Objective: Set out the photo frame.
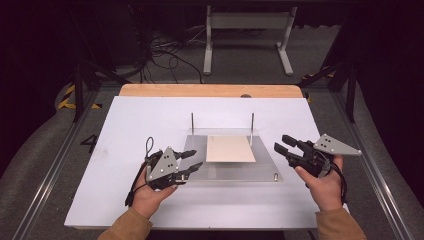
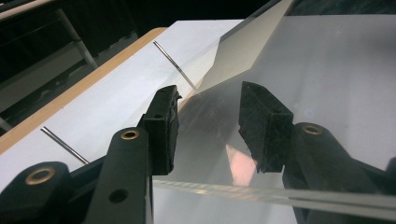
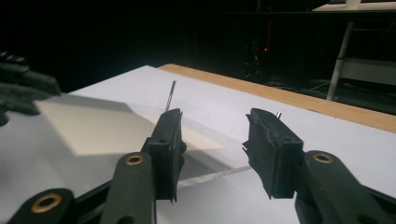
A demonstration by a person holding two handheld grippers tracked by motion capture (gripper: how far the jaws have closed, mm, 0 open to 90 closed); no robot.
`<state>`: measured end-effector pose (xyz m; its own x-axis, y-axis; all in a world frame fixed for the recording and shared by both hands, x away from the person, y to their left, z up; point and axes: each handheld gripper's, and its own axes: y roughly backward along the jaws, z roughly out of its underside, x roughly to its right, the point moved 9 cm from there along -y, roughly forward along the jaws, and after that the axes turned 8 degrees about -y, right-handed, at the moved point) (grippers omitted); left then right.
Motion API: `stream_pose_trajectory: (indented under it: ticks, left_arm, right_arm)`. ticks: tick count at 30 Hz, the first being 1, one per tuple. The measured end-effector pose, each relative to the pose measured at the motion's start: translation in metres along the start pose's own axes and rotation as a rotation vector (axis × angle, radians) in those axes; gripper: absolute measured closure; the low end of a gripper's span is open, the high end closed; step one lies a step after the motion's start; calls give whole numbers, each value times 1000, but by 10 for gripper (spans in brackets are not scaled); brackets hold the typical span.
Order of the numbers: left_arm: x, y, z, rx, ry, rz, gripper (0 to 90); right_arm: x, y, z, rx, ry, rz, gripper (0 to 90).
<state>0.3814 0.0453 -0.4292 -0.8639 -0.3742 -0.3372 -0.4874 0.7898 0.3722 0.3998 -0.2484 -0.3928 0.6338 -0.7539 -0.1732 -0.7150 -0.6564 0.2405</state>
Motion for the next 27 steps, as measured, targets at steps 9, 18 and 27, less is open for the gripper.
stream_pose_trajectory:
  ticks: [9, 18, 27]
  left_arm:
    - [0, 0, 0, -2, 3, 7, 569]
    - [-1, 1, 1, -5, 4, 11, 568]
    - [-1, 1, 1, 1, 6, 14, 568]
  right_arm:
    - [-23, 21, 11, -63, 69, -48, 433]
    - [-28, 29, 27, -148, 131, -52, 380]
    - [-44, 14, 39, -154, 207, -123, 269]
